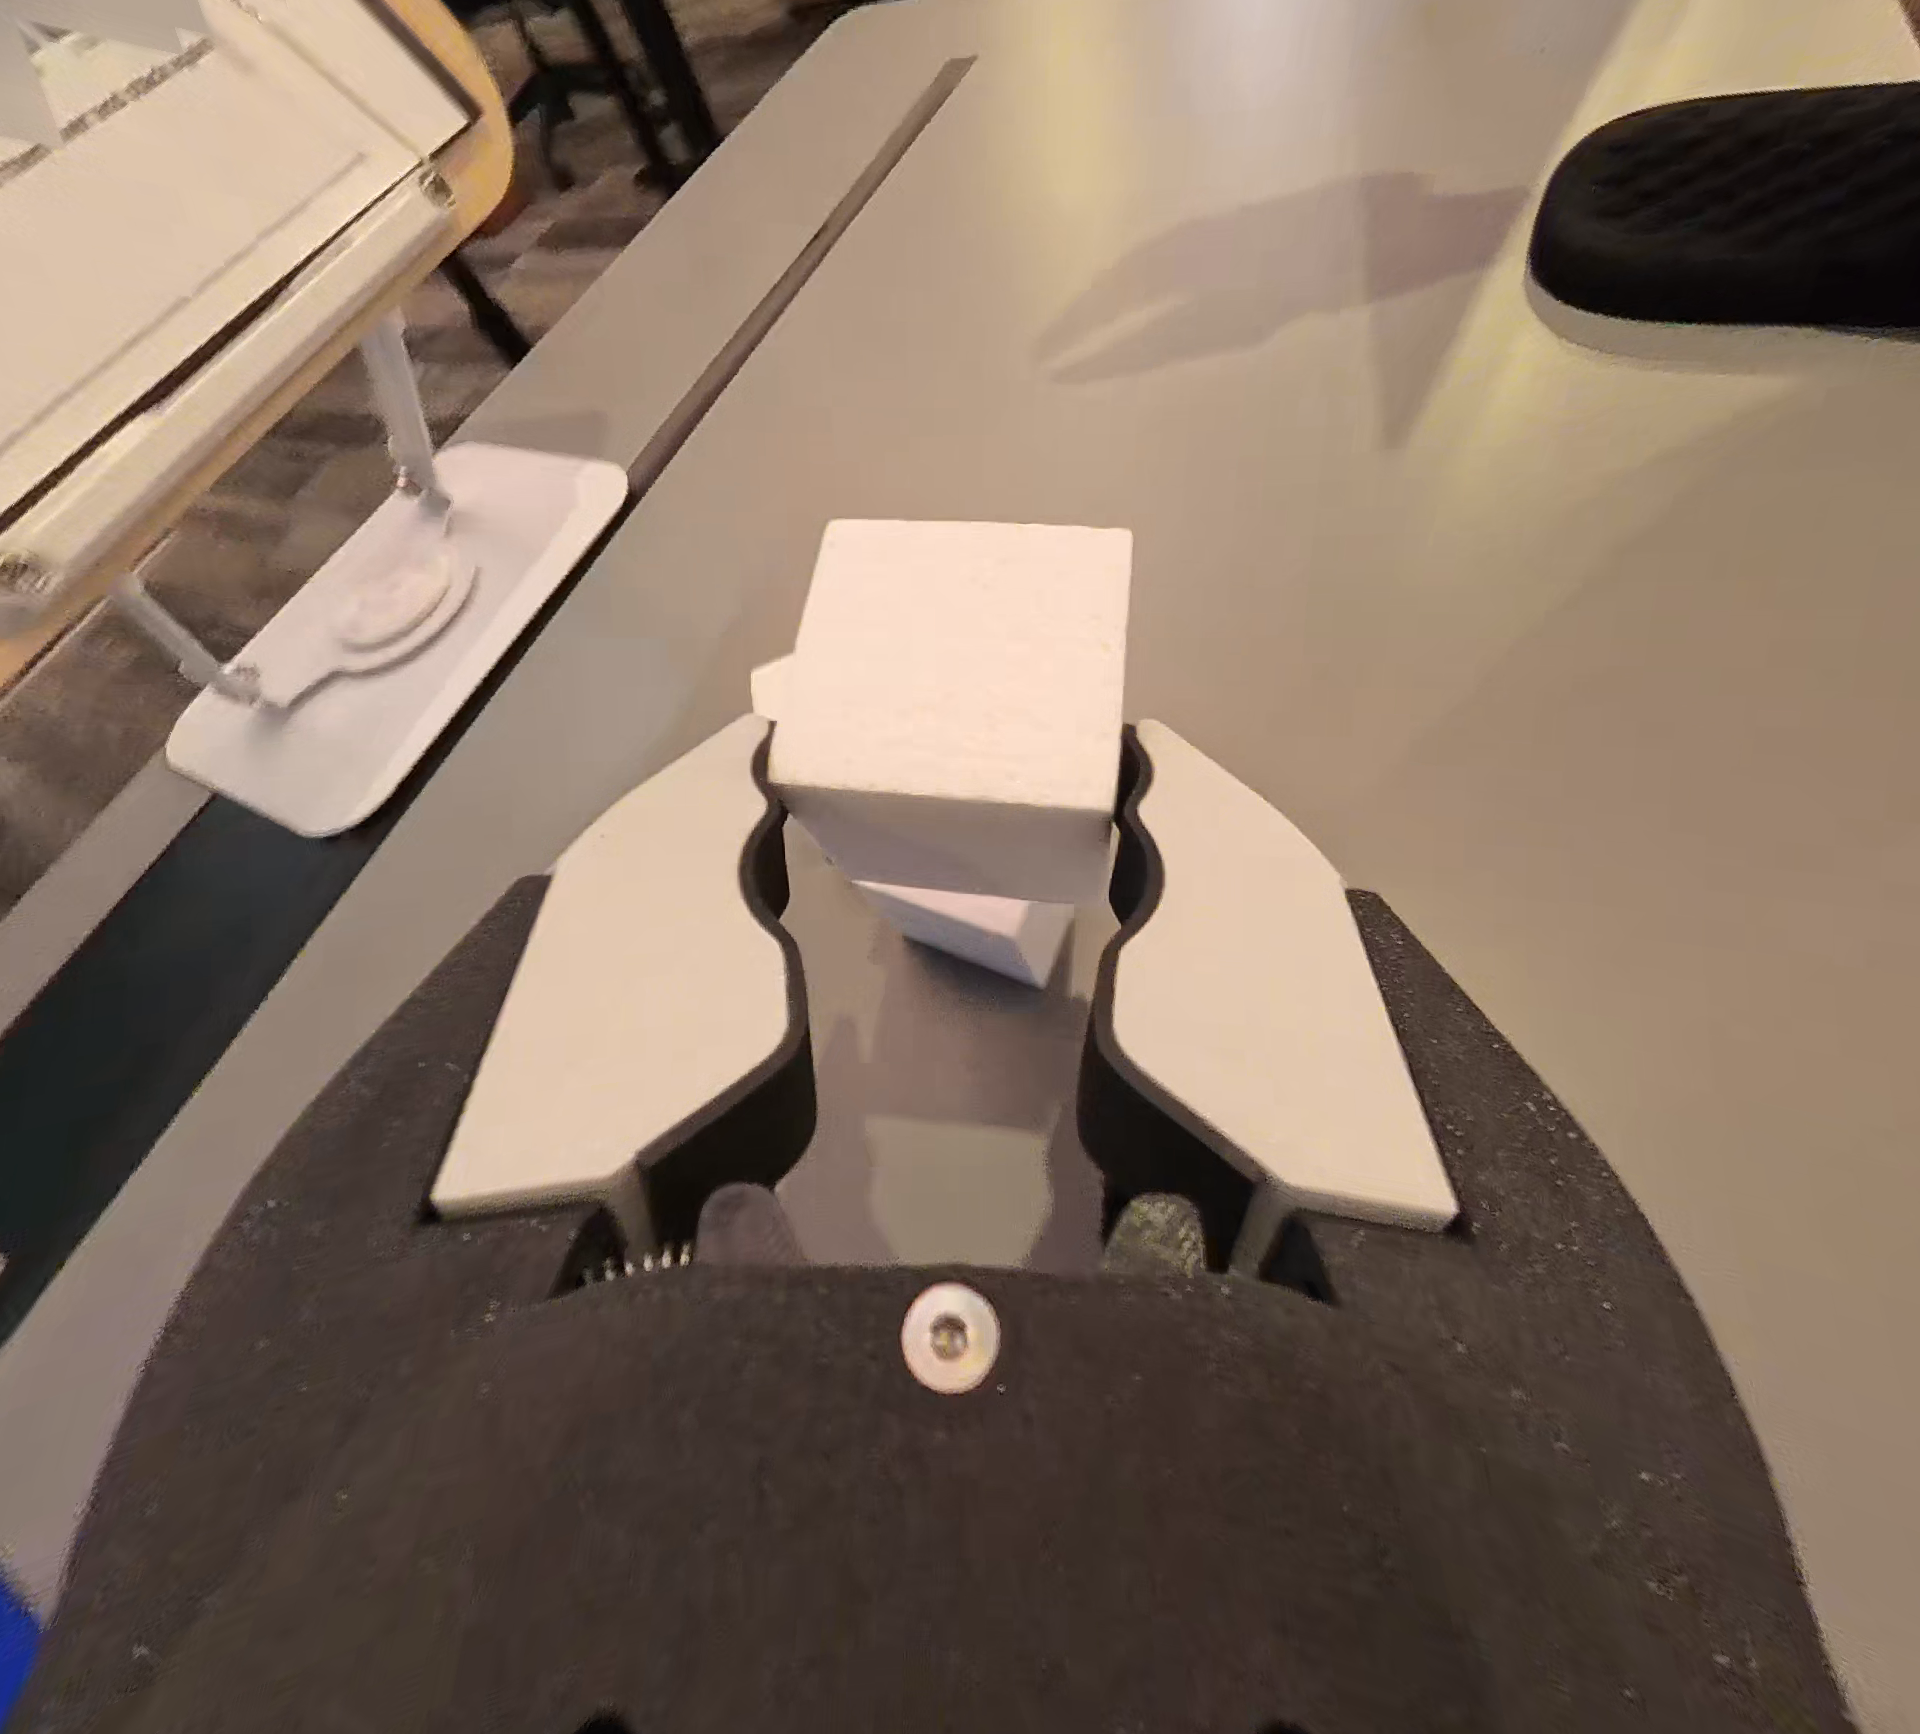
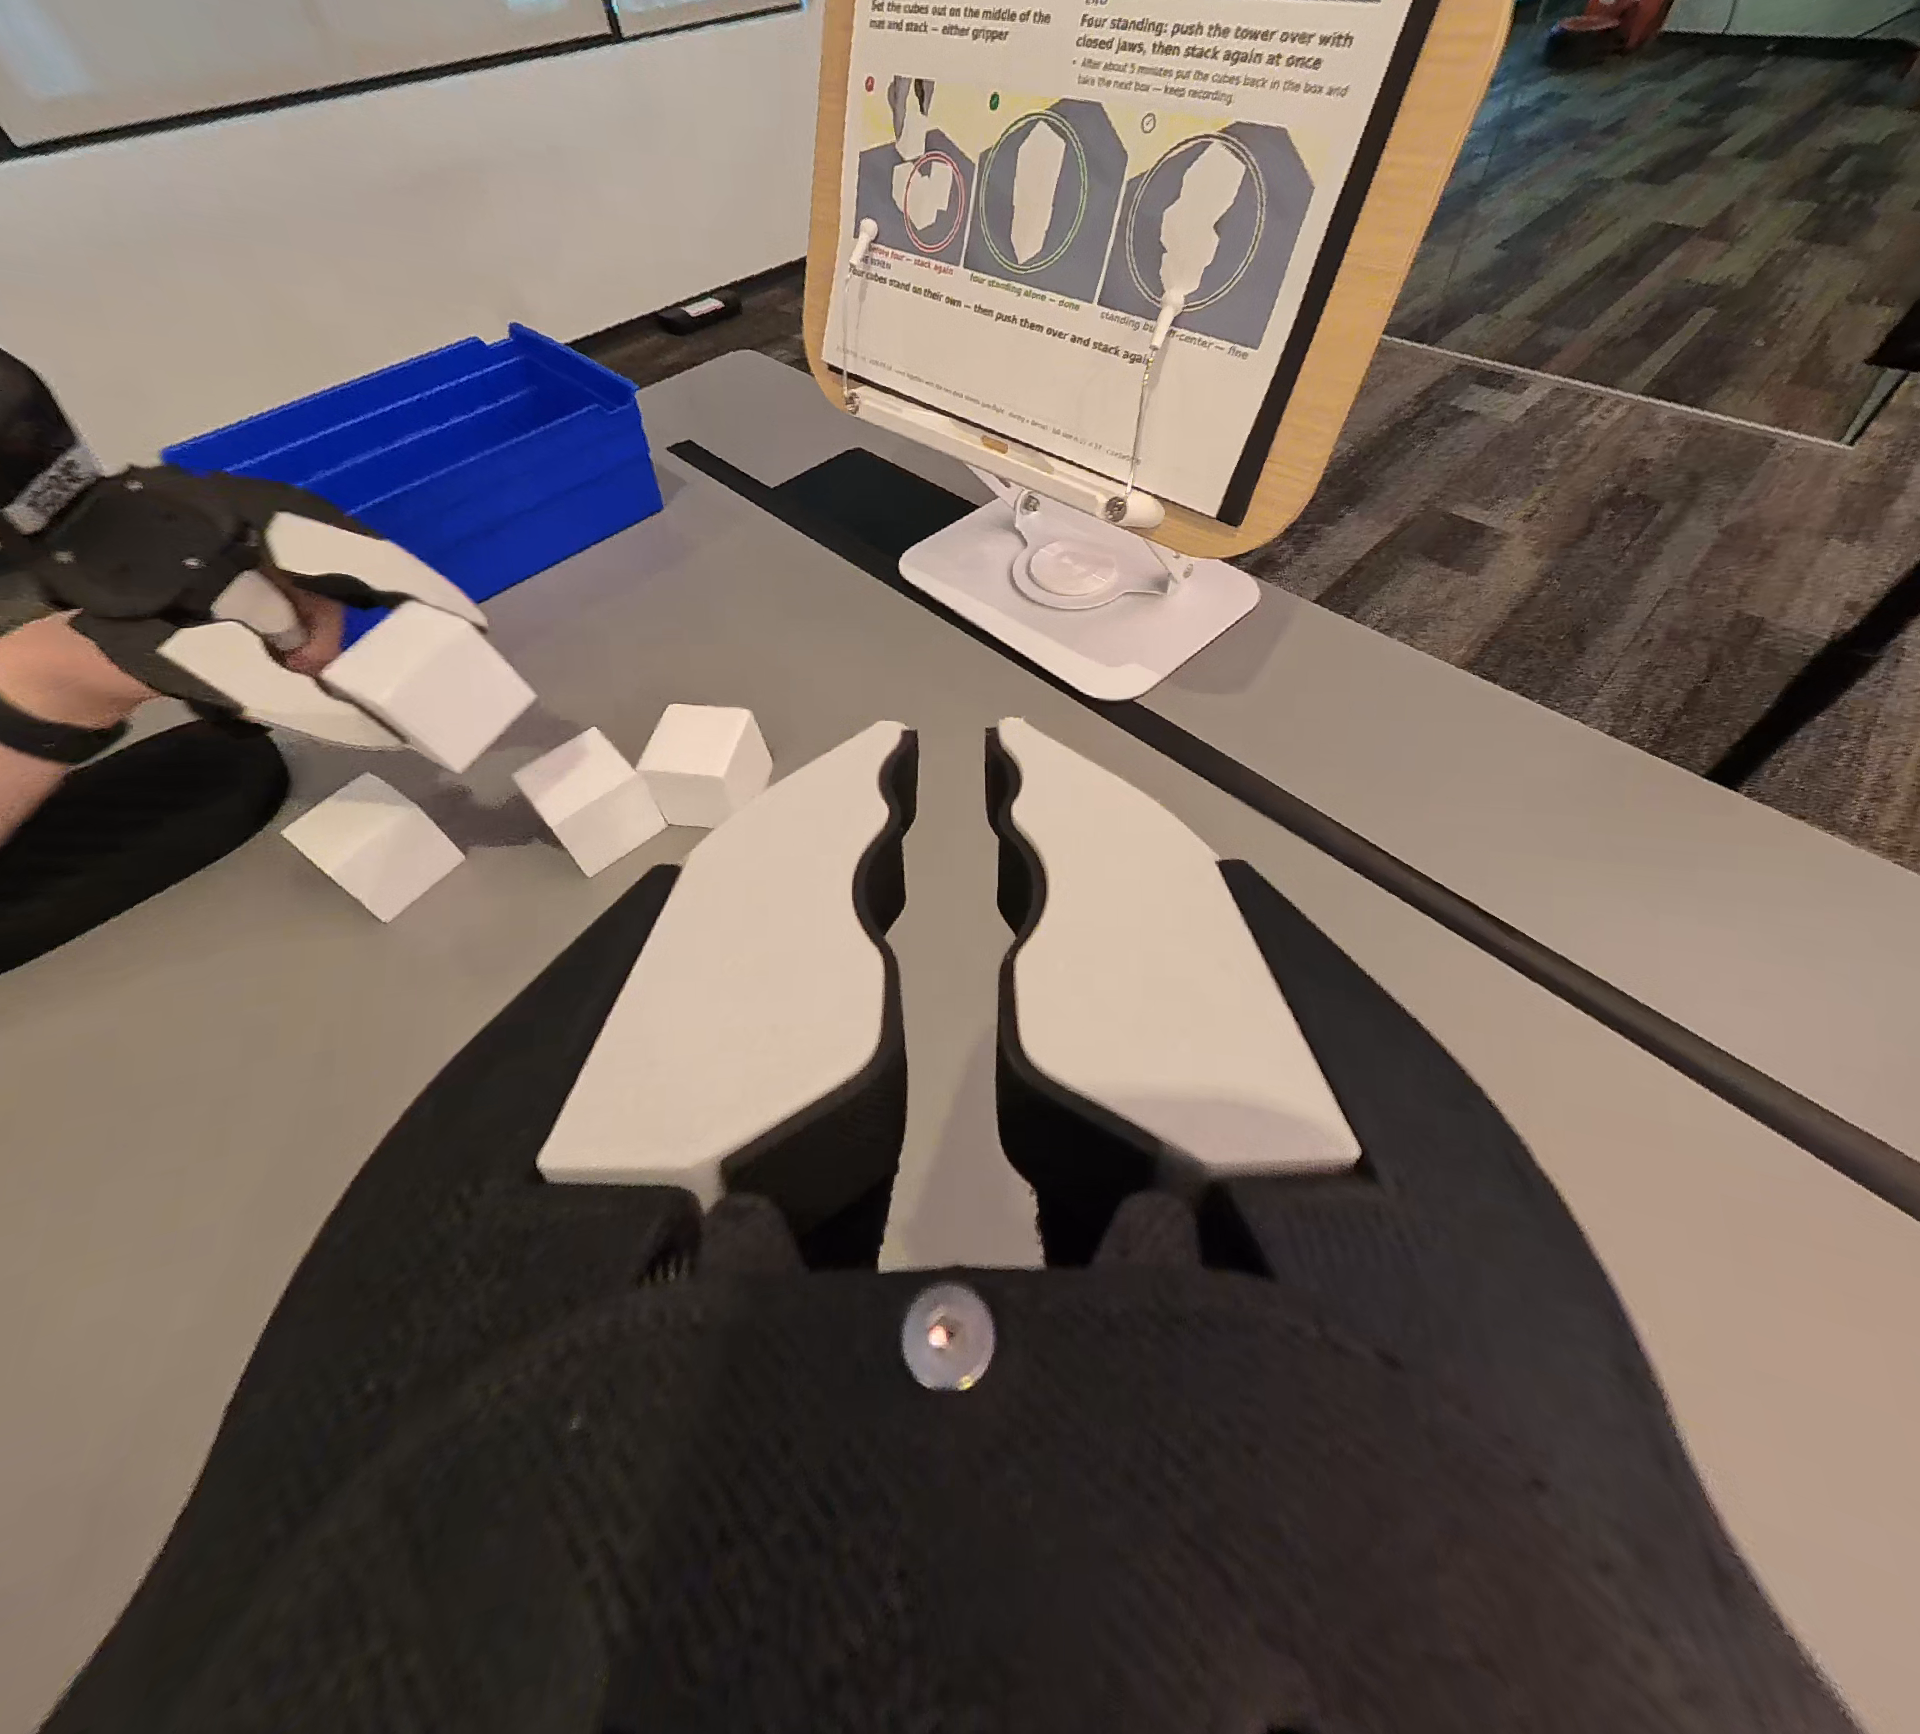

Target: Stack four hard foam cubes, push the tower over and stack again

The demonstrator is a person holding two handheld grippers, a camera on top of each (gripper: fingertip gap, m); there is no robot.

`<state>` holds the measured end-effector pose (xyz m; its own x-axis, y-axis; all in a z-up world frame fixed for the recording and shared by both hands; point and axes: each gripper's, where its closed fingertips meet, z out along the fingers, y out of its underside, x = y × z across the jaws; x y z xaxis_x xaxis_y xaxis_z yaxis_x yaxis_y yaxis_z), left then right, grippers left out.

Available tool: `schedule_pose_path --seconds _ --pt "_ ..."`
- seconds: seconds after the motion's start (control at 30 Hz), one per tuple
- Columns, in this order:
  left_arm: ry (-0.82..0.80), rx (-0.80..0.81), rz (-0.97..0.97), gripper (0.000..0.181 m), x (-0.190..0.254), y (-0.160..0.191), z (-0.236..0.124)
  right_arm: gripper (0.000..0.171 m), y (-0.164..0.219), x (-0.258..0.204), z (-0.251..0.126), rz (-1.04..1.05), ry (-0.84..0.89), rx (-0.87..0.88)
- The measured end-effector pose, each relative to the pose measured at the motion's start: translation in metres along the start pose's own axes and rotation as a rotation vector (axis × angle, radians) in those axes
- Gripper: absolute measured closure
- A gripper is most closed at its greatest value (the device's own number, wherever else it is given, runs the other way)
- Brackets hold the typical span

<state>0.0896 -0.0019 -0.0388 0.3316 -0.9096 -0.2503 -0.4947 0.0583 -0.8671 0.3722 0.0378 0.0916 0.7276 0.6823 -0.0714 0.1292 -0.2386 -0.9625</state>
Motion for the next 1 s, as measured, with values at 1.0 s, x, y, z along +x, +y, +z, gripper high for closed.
schedule_pose_path --seconds 1.0 --pt "0.206 -0.002 -0.058 0.077 -0.012 0.034 0.013 0.102 0.131 -0.105 0.188 -0.170 -0.743 -0.050"
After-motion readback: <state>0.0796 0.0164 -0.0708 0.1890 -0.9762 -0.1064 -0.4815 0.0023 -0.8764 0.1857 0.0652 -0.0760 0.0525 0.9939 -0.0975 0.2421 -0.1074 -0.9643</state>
